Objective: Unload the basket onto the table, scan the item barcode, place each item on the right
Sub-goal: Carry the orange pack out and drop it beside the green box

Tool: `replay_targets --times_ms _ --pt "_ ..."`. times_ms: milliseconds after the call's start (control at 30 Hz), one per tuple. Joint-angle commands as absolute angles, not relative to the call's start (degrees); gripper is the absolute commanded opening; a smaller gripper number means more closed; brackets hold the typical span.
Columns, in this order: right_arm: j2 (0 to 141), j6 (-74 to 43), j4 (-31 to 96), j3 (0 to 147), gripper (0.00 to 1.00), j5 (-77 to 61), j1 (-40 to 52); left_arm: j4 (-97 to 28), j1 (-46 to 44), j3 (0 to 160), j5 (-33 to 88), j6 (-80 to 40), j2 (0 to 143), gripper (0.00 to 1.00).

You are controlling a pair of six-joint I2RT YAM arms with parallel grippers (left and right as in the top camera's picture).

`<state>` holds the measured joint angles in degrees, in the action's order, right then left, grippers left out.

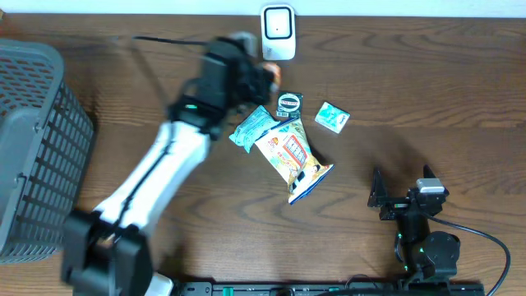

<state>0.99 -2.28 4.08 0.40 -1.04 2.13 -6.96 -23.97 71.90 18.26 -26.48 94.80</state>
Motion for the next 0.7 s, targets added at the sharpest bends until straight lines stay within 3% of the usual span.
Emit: replay_targets --times_ms 0,33,167,233,367,500,667 --pt "0.75 -1.65 4.32 0.32 0.99 -0.78 2.72 -3.55 -29.32 72.12 13.85 -24.25 101.56 0.36" --pt "0.75 -1.63 4.32 0.32 0.99 -0.78 2.72 -3.22 -30.17 72.12 13.85 -24.23 102.83 0.41" --pt "0.75 -1.65 4.32 0.32 0.99 -0.78 2.72 -3.18 -32.01 72.12 13.87 -24.23 105.23 0.45" --pt "0.75 -1.63 4.32 0.32 0.99 -0.78 2.72 -3.33 -32.12 72.12 14.06 -24.23 104.84 0.57" --pt "0.75 -1.63 4.32 0.32 0.99 -0.78 2.72 -3.77 -30.68 72.12 14.06 -24.21 101.06 0.63" --pt "0.75 -1.63 4.32 0.32 0.99 -0.78 2.72 -7.84 -26.06 72.12 13.80 -22.72 92.60 0.66" --pt "0.75 -1.63 4.32 0.32 0.99 -0.78 2.72 -23.05 -16.40 72.12 8.73 -20.36 81.73 0.76"
